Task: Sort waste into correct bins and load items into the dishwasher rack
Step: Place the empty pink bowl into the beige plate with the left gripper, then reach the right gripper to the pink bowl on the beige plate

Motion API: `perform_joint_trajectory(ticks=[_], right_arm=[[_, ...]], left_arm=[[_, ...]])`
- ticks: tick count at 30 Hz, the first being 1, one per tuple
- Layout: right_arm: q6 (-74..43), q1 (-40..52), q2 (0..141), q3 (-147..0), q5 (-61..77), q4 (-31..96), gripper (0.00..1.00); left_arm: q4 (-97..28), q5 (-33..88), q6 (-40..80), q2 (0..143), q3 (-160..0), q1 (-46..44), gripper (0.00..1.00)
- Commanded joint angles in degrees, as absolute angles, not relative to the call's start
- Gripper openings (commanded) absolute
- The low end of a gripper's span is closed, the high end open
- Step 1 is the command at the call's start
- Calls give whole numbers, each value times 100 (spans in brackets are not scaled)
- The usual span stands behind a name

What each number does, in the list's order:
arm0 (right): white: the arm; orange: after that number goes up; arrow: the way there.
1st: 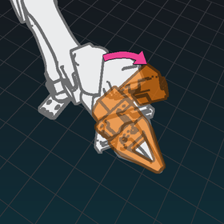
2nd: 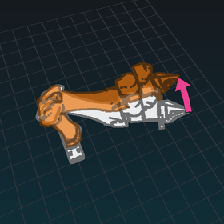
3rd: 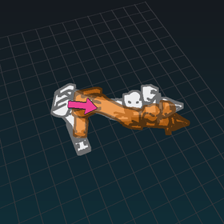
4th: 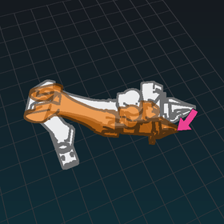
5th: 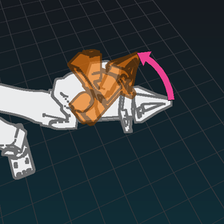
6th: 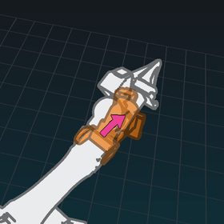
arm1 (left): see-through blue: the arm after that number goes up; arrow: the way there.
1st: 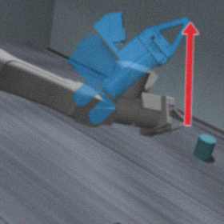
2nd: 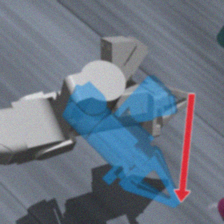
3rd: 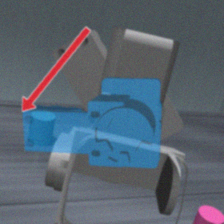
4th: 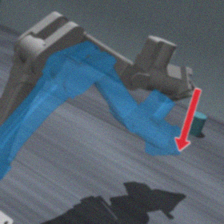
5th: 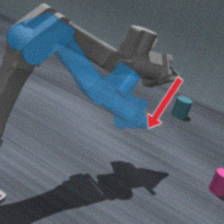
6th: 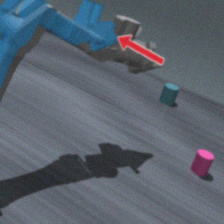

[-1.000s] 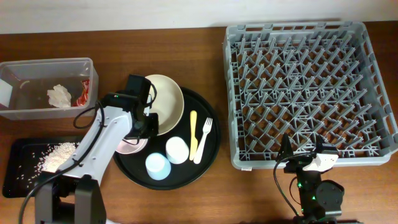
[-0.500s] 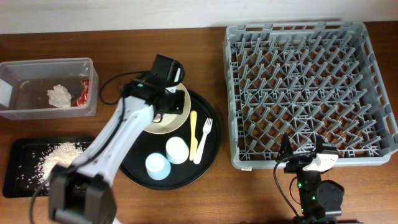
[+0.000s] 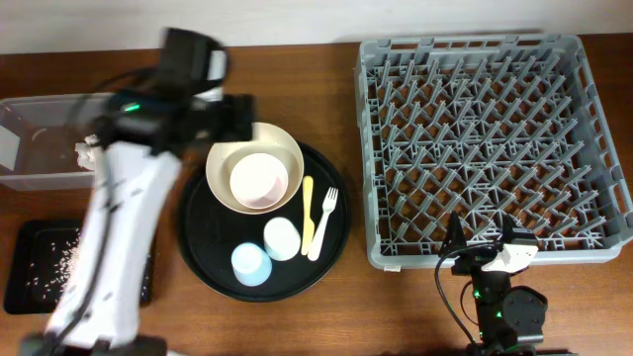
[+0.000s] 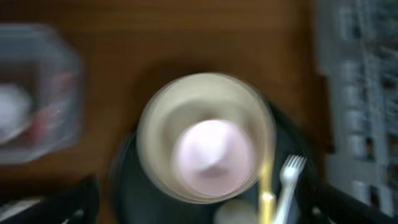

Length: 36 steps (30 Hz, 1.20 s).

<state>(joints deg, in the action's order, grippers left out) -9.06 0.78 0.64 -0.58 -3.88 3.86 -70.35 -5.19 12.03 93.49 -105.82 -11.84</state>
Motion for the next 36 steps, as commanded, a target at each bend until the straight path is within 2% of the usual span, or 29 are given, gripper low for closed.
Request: perform_joint_trajectory(ticks=[1,5,15,20,22,27,32,33,36], right_arm=[[-932,36,32,-32,-478,419,98],[-932,36,30,-32,-478,419,98],[-934,36,30,-32,-475,416,98],[-1424,36,32,-60,1253,279,98],[-1424,36,47,-333,1256,731,98],[-1400,36,729,-2322,1341,1326,98],[-1400,36,3352,-5367,2324,3273,98],[-1402,36,4449,-6475,2849,4226,98],[-1398,43,6204,-8132,3446,5776,98]], left_arm=[[-7548,-1466,1323,8984,-10639,-432,99],[-7835,-1461,1323,8991,-10632,64,99],[-7835,-1461,1323,8991,-10632,91,100],[-7835,-1461,1323,8991,-10632,91,99],[-7835,-1461,1323,8991,-10632,93,99],[-7835,-1461,1323,8991,-10632,93,99],[-7835,-1461,1323,8991,-10632,93,99],[-7835,-1461,1323,8991,-10632,91,99],[-7835,-1461,1323,8991,-10632,91,99]])
